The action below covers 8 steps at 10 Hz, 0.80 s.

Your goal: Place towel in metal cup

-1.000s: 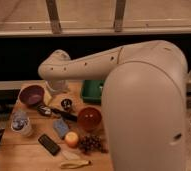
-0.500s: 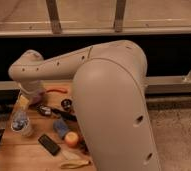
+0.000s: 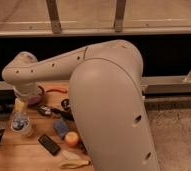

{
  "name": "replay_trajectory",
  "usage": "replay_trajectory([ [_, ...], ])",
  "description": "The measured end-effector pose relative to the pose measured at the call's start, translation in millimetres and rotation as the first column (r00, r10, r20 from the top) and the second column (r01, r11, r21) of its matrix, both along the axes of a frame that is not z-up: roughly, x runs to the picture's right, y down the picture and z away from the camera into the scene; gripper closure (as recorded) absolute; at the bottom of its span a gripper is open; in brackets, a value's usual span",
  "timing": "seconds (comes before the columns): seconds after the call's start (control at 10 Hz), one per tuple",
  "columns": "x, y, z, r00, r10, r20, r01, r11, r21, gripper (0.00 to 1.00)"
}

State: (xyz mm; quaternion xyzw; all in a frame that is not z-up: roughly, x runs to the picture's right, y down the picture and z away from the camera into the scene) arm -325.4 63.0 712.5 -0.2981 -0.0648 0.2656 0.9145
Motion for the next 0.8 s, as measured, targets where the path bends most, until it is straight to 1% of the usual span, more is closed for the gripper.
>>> replay_trajectory([
  [0.1, -5.8, 3.9, 4.0, 0.999, -0.025, 0.023, 0.025, 0.9997, -0.009, 0.26],
  [0.2, -18.3, 8.9, 3.6, 0.998, -0.045, 0.046, 0.046, 0.9988, -0.017, 0.26],
  [0.4, -64.7, 28.5, 2.8, 0.988, -0.115, 0.107, 0.12, 0.9919, -0.042, 0.26],
  [0.5, -83.0, 39.0, 0.1, 0.981, -0.139, 0.135, 0.148, 0.9876, -0.053, 0.26],
  [0.6, -95.5, 48.6, -2.9, 0.975, -0.158, 0.157, 0.169, 0.9836, -0.063, 0.26],
  [0.8, -95.4, 57.4, -5.2, 0.971, -0.173, 0.166, 0.187, 0.9798, -0.072, 0.26],
])
